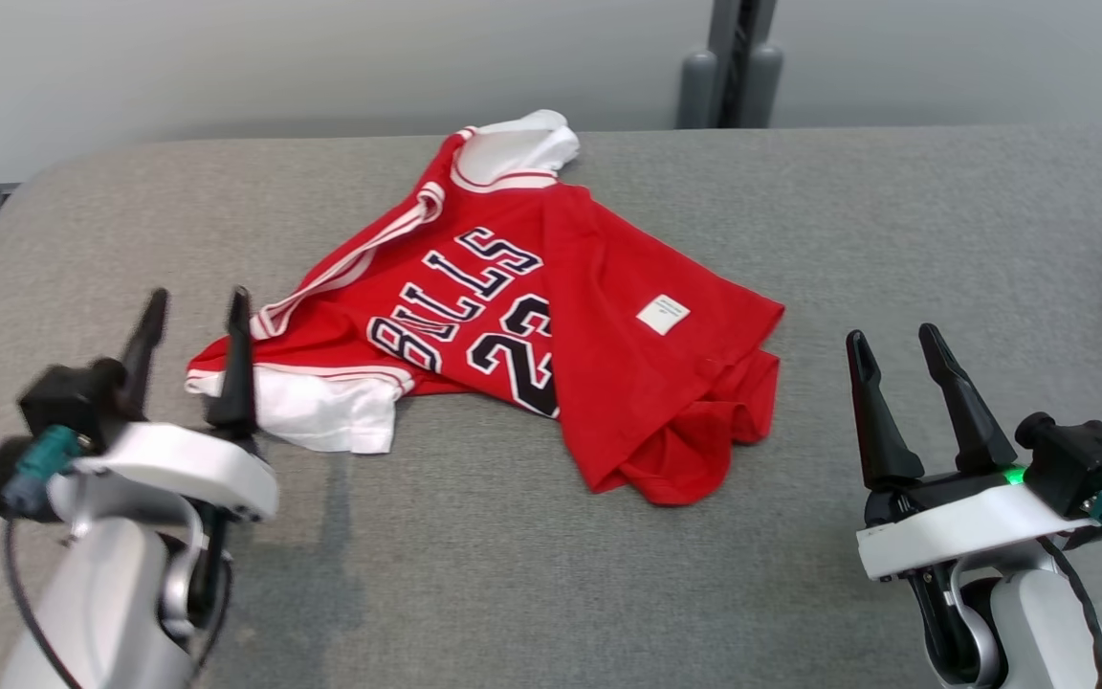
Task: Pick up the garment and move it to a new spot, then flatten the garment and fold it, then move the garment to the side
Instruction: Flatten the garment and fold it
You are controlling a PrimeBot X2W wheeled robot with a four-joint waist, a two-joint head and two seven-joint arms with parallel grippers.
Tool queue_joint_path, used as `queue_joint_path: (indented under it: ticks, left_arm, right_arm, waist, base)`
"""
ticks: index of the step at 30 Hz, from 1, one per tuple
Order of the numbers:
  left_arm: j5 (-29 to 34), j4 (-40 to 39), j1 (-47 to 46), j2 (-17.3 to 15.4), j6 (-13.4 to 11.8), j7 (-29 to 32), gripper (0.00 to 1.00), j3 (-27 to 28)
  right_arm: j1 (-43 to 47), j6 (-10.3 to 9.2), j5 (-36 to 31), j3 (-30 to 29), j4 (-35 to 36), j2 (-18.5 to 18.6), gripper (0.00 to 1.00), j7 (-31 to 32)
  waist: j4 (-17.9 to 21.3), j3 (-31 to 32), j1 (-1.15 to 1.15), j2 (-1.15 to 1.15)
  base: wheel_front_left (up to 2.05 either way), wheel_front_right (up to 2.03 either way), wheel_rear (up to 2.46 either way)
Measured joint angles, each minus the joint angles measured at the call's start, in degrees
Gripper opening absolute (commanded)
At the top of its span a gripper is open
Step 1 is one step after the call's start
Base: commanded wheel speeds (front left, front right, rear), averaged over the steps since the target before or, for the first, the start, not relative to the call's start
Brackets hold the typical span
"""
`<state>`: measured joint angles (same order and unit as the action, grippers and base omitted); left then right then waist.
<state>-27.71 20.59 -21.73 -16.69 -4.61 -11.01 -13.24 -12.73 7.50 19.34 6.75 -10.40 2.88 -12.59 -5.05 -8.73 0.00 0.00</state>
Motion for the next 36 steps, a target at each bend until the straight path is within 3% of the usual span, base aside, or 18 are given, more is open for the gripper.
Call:
queue_joint_path:
  ticks: [8,14,22,36]
  left_arm:
    - [1.46,-4.79,7.6,5.19,-0.69,-2.65,1.0,-4.33]
    - [1.49,-4.31,8.39,6.64,-0.15,-3.23,1.0,-5.28]
    - [2.69,-2.83,7.06,8.69,0.69,-3.76,1.0,-6.35]
    - [4.13,-1.43,6.06,10.56,2.13,-3.9,1.0,-5.89]
  right_arm:
    - [0.15,0.0,-0.73,1.03,-0.32,2.34,1.0,2.77]
    - [-3.03,0.01,-3.03,2.46,-3.23,5.9,1.0,6.3]
    - [-7.07,0.0,-3.49,1.09,-10.82,7.3,1.0,10.99]
    - [-9.68,0.0,-3.33,1.45,-19.13,7.81,1.0,12.57]
  waist:
    - [-5.22,1.12,0.0,0.0]
    - [-8.92,-0.07,0.0,0.0]
    - [-12.92,-2.95,0.0,0.0]
    - [-15.54,-5.13,0.0,0.0]
  base:
    - [0.0,0.0,0.0]
    - [0.0,0.0,0.0]
    - [0.0,0.0,0.0]
    - [0.0,0.0,0.0]
